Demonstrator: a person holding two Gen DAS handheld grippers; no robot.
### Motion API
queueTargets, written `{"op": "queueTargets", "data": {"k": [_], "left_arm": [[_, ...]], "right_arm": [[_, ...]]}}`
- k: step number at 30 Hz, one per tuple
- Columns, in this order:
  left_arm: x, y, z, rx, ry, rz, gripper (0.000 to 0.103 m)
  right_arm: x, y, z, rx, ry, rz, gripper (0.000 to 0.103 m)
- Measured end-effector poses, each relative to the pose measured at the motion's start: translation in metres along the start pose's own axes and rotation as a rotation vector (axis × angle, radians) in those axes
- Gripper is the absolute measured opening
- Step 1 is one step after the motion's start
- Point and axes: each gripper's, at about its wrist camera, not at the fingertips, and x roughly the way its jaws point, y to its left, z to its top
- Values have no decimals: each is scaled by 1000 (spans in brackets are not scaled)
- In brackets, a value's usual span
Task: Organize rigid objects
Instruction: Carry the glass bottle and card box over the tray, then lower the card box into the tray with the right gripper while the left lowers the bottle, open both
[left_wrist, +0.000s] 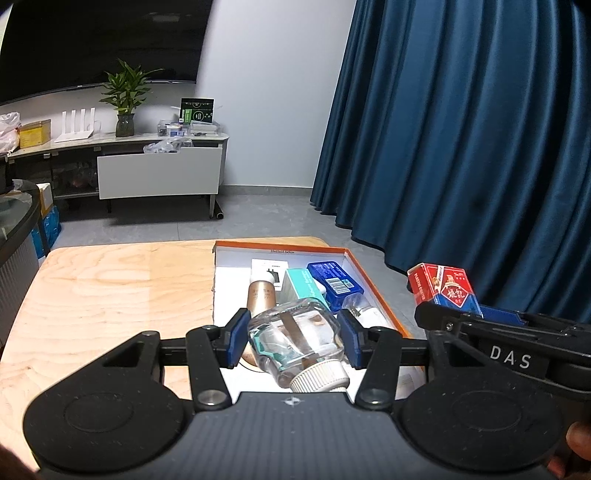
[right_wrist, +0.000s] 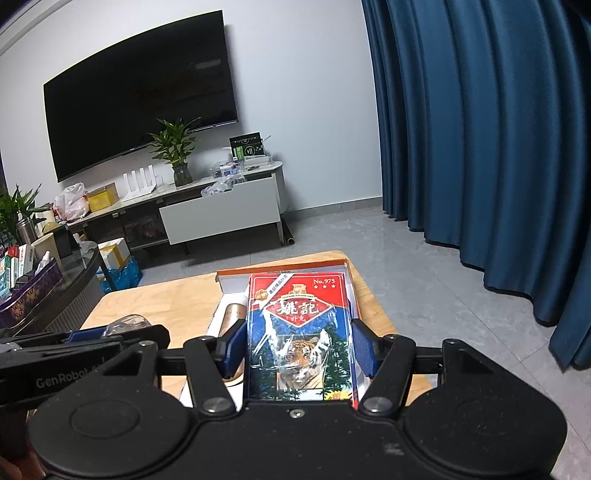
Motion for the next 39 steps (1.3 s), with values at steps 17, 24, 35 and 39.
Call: {"op": "queueTargets", "data": {"k": [17,24,35,39], "left_arm": [[7,0,-4,5,22,-3,52],[15,3,-9,2,51,-6,52],[38,7,-20,-1,113,-9,52],[46,7,-23,4,134,-19,52]], "right_arm": [[17,-4,-1,-7,38,-5,71],[35,-8,-4,-1,77,-4,71],[73,-18,-12,21,132,36,76],[66,-21,-10,18,98,30,79]]}}
